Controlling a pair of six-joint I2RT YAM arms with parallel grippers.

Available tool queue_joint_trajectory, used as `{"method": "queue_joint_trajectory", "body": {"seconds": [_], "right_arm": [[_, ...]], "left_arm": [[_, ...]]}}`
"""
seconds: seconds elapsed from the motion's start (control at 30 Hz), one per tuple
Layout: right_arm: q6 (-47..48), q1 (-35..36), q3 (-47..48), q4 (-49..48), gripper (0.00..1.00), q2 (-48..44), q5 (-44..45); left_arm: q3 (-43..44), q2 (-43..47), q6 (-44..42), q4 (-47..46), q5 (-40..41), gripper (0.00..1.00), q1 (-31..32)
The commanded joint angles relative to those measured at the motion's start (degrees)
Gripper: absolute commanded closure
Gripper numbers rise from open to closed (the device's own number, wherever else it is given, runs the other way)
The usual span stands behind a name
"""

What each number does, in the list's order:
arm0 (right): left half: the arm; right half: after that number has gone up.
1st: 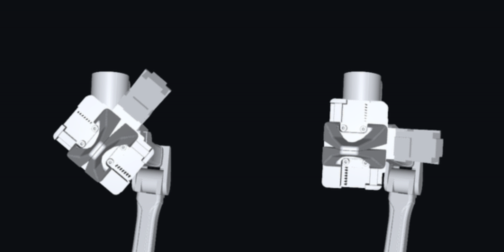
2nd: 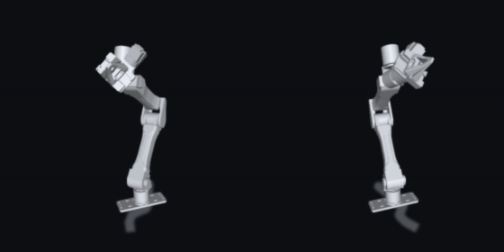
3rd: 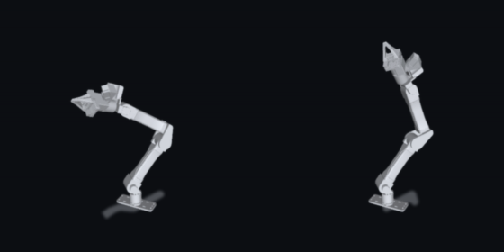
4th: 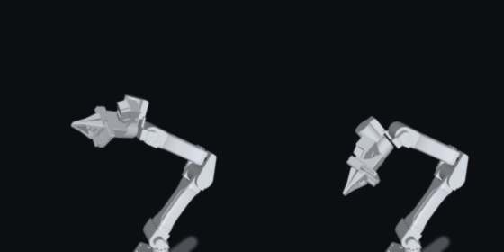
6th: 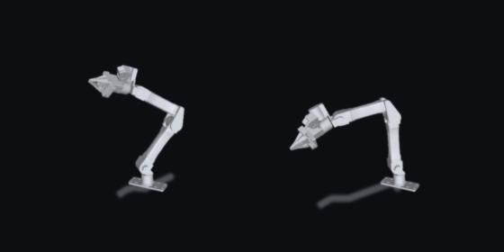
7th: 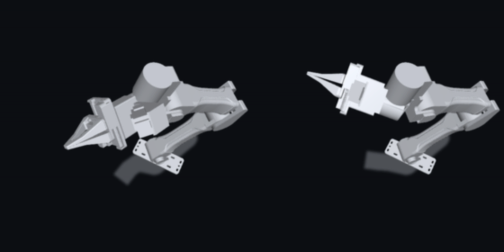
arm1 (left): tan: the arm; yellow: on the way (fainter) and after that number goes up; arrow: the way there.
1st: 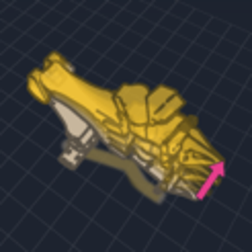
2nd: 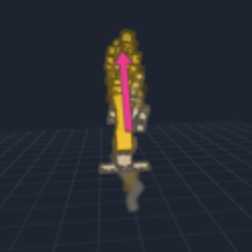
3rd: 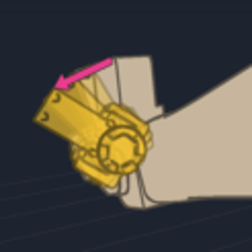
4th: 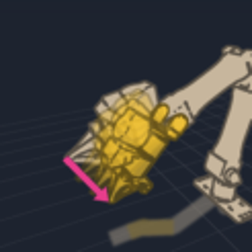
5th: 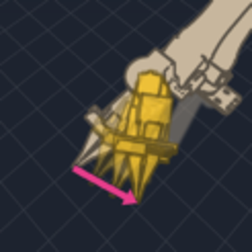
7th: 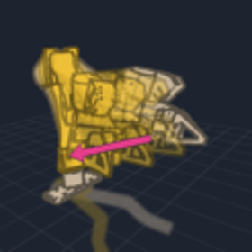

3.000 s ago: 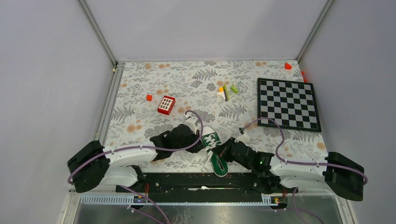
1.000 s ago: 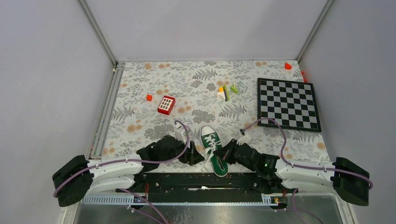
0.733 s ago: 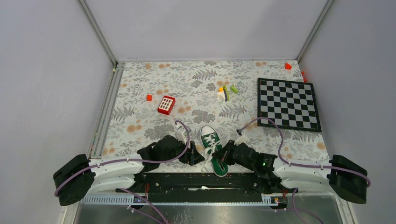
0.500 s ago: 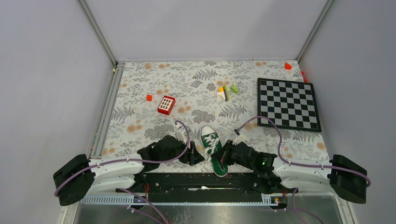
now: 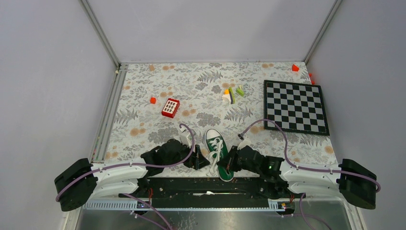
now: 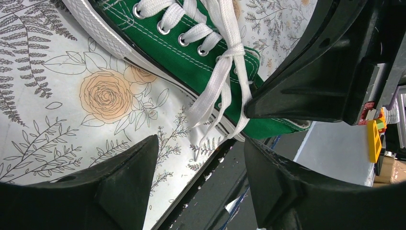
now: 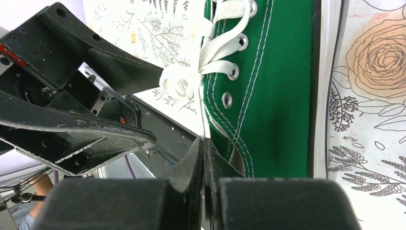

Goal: Tie the shoes
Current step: Tie the shoelace on the shoe.

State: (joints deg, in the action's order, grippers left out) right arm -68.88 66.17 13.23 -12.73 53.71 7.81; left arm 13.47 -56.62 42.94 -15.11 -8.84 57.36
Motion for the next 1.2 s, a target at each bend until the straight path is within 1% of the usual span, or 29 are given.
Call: {"method": "queue_joint_trajectory", "body": {"seconds": [0.0, 0.33, 0.7, 0.73, 0.93, 1.17], "right_arm": [[2.43, 0.45, 2.78, 1.03, 1.00, -0.30, -2.00], [3.40, 0.45, 3.09, 2.01, 1.00, -0.64, -3.53], [5.37, 0.45, 4.75, 1.75, 1.00, 2.38, -7.64], [5.54, 0.49, 4.86, 1.93, 1.00, 2.52, -9.00], [5.78, 0.47, 4.72, 2.93, 1.00, 2.06, -9.94], [6.25, 0.57, 5.02, 3.42, 1.00, 2.59, -11.70]], "left_arm": [[1.47, 0.25, -0.84, -3.50, -0.14, 0.30, 0.12], [1.64, -0.05, -0.75, -3.96, -0.31, 0.30, 0.12], [2.20, -0.59, -0.75, -3.94, -0.45, 0.31, 0.12], [2.29, -0.67, -0.67, -3.81, -0.45, 0.31, 0.12], [2.33, -0.49, -0.66, -3.70, -0.27, 0.31, 0.12], [2.13, -0.25, -0.34, -3.52, 1.19, 0.33, 0.13]]}}
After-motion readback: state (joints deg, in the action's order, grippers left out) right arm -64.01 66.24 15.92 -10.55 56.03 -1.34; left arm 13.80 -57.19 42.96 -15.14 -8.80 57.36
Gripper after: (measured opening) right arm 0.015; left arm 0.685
